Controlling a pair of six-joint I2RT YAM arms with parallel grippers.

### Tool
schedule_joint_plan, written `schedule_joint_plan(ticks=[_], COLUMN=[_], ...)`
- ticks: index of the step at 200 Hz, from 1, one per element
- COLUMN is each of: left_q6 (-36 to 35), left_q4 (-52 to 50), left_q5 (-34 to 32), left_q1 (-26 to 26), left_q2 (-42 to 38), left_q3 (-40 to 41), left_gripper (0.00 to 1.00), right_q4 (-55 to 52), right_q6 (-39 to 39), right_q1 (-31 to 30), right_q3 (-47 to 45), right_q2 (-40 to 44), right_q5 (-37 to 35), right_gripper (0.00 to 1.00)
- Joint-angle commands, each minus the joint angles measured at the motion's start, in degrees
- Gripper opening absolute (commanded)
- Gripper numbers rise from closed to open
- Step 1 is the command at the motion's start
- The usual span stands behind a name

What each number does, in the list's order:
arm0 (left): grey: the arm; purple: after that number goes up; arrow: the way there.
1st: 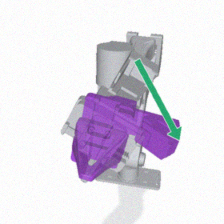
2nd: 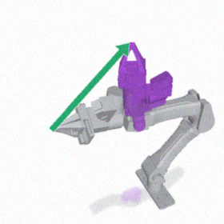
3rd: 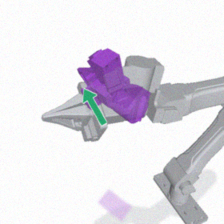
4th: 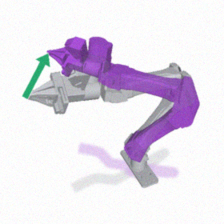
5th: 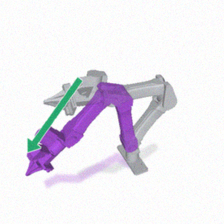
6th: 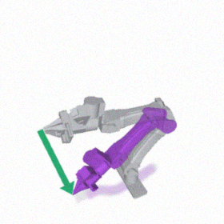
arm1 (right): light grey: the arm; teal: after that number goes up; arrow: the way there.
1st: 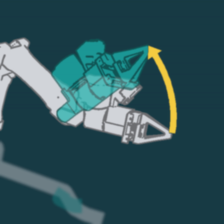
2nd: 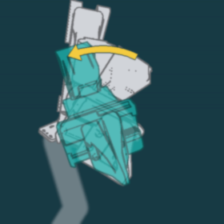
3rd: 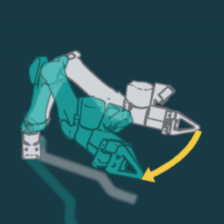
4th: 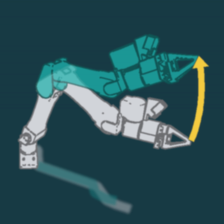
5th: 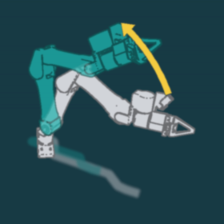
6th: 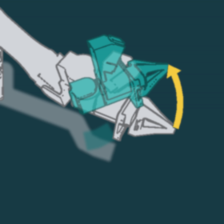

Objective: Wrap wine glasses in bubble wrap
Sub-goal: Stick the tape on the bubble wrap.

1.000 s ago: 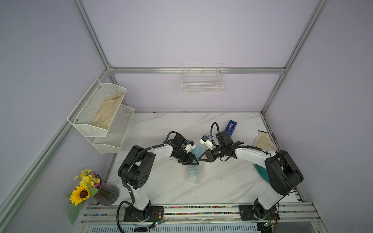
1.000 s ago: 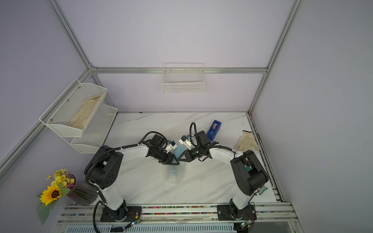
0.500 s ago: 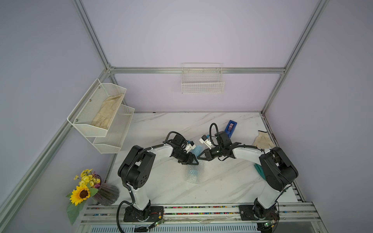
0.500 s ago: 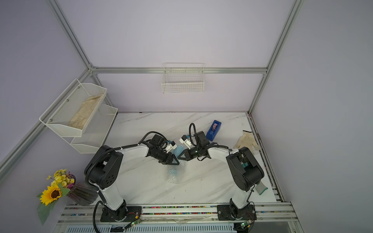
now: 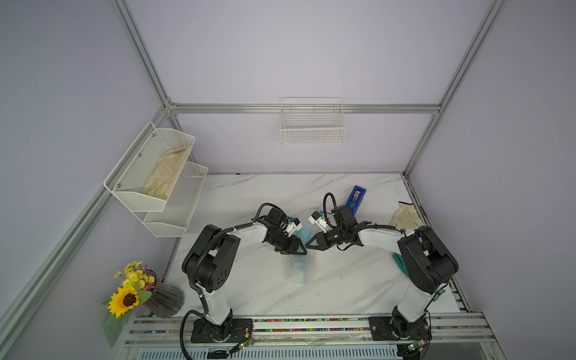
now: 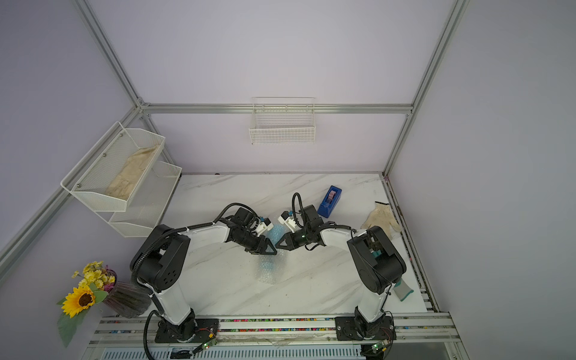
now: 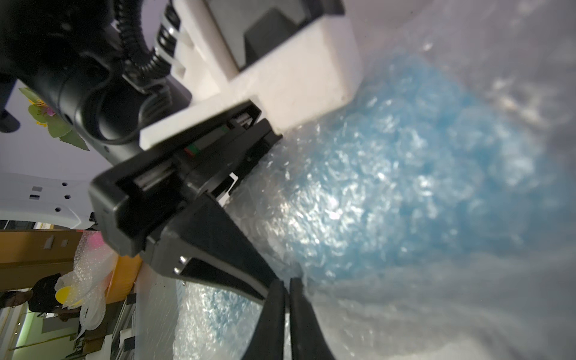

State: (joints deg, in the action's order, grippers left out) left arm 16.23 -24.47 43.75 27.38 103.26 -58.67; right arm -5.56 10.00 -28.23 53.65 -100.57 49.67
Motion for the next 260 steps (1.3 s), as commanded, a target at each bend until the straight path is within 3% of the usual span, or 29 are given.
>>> schedule_joint_plan(ticks=[1, 205, 260], left_q6=[-1.3, -1.3, -1.3], left_q4=[0.3, 0.3, 0.2], left_q5=[1.6, 1.7, 1.8], left_q1=[-0.3, -0.2, -0.2], left_q2=[-1.5, -1.4, -1.4], left_q3=[-4.6, -4.8, -4.6], left_gripper=[0.5, 0.5, 0.5], right_q4=[0.5, 3.5, 0.2], right_q6=[-0.7, 2.5, 0.9], right_q1=[0.6, 5.9, 5.8], right_q3=[-1.7, -6.0, -4.4], right_q2=[2.2, 0.7, 8.1], right_q5=[-0.7, -1.1, 0.1], right_gripper=[0.12, 0.07, 0.07])
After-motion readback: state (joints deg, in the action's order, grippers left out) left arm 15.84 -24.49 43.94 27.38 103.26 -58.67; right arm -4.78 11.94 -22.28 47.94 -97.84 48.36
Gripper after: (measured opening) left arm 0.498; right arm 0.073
